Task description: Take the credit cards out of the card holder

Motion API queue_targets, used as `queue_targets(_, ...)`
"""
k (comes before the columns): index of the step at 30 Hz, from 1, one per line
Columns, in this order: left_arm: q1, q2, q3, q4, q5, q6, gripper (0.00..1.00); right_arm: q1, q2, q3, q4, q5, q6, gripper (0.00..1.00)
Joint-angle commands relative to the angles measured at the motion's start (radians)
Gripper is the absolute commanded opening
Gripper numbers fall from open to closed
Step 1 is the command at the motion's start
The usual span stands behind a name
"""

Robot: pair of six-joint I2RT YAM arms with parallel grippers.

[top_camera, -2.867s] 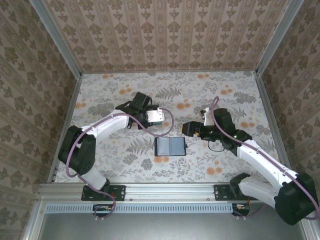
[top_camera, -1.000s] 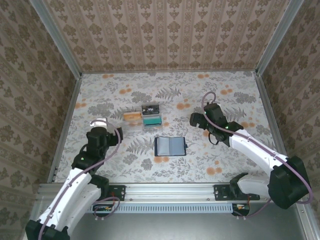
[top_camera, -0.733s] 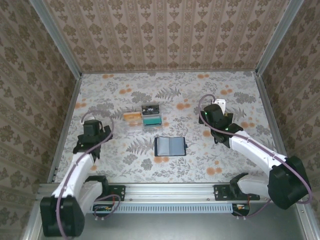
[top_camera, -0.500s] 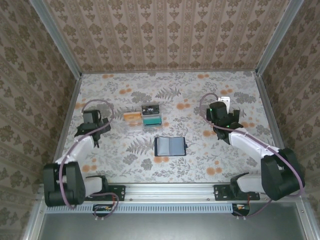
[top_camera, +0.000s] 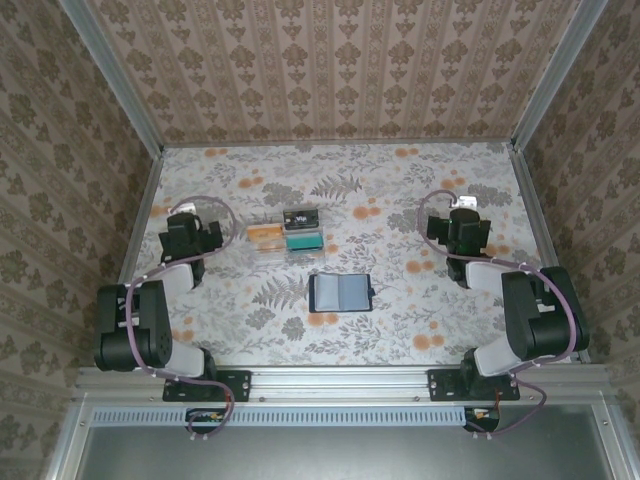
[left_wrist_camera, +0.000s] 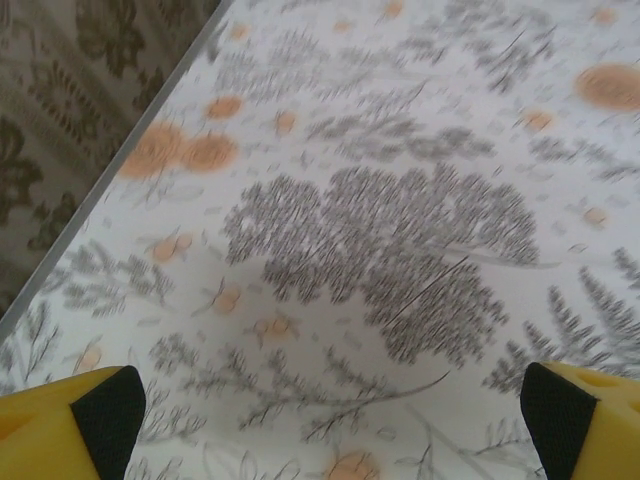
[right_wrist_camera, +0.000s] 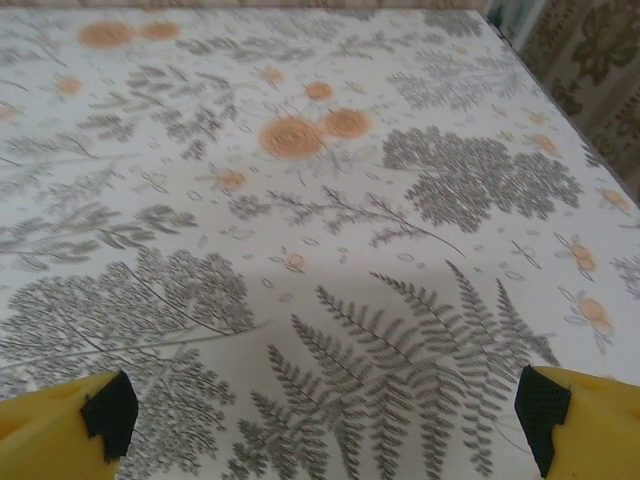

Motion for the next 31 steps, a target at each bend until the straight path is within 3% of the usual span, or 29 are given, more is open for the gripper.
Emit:
queue_targets(1, 0.003, -0.024, -0.103, 0.234, 0.093, 0.031, 1.0, -0.004, -0.009, -0.073, 0.19, -0.113, -0.01, 1.0)
queue_targets(3, -0.004, 0.009, -0.196, 0.453, 0.133, 0.049, 1.0, -0.012, 0.012, -0.114, 0.275, -0.125, -0.004, 1.0)
queue_targets(4, -0.014, 0.025, -0.207, 0.489, 0.129, 0.062, 1.0, -0.013, 0.04, -0.134, 0.35, -0.126, -0.01, 1.0)
queue_targets(7, -0.016, 0.096, -0.19, 0.528, 0.156, 0.079, 1.0, -0.016, 0.034, -0.129, 0.328, -0.131, -0.007, 1.0)
queue_targets(12, -0.031, 0.097, -0.137, 0.431, 0.162, 0.096, 1.0, -0.016, 0.031, -0.127, 0.317, -0.133, -0.006, 1.0)
queue_targets(16, -0.061, 0.102, -0.134, 0.431, 0.1, 0.115, 1.0, -0.016, 0.029, -0.129, 0.318, -0.133, -0.006, 1.0)
queue_targets(31, -0.062, 0.101, -0.133, 0.429, 0.107, 0.118, 1.0, -0.015, 0.029, -0.127, 0.315, -0.133, -0.005, 1.0)
